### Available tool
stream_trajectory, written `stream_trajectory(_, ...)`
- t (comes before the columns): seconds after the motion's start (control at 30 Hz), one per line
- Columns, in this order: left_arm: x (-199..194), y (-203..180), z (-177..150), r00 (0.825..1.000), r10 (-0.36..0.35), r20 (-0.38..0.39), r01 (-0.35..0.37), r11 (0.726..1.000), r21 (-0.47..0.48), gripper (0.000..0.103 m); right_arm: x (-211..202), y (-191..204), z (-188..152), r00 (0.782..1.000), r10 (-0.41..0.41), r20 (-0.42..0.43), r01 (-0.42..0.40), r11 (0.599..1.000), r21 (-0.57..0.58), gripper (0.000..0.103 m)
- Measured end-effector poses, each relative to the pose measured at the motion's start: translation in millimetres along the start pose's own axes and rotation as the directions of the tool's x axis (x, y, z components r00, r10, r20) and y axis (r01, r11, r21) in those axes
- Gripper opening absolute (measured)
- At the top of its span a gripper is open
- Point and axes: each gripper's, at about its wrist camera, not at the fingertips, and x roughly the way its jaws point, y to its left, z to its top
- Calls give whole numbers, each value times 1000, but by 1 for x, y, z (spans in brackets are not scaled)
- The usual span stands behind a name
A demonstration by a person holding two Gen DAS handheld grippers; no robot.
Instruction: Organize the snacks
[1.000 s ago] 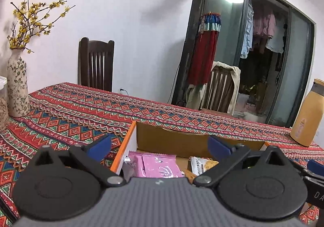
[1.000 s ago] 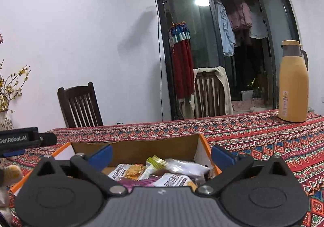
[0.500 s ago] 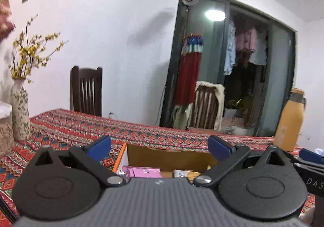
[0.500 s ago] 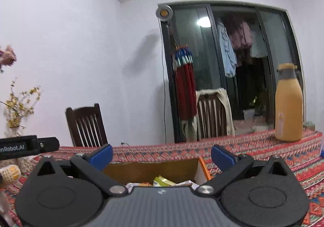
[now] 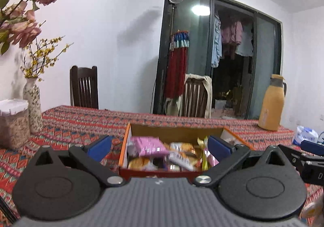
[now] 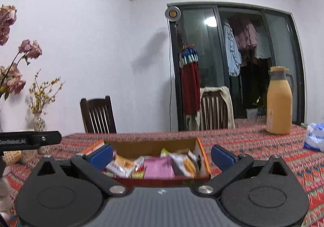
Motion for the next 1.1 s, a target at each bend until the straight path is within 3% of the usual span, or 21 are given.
stream_trajectory(0.53, -24, 2, -53, 990, -22, -142, 24, 1000, 16, 103, -27, -4, -45, 990, -11, -141, 16, 999, 29, 103)
stream_trajectory(1.1, -25, 0, -62, 985, -30, -171, 33, 999, 19, 103, -24, -3, -53, 984, -13, -177, 19, 999, 32, 103)
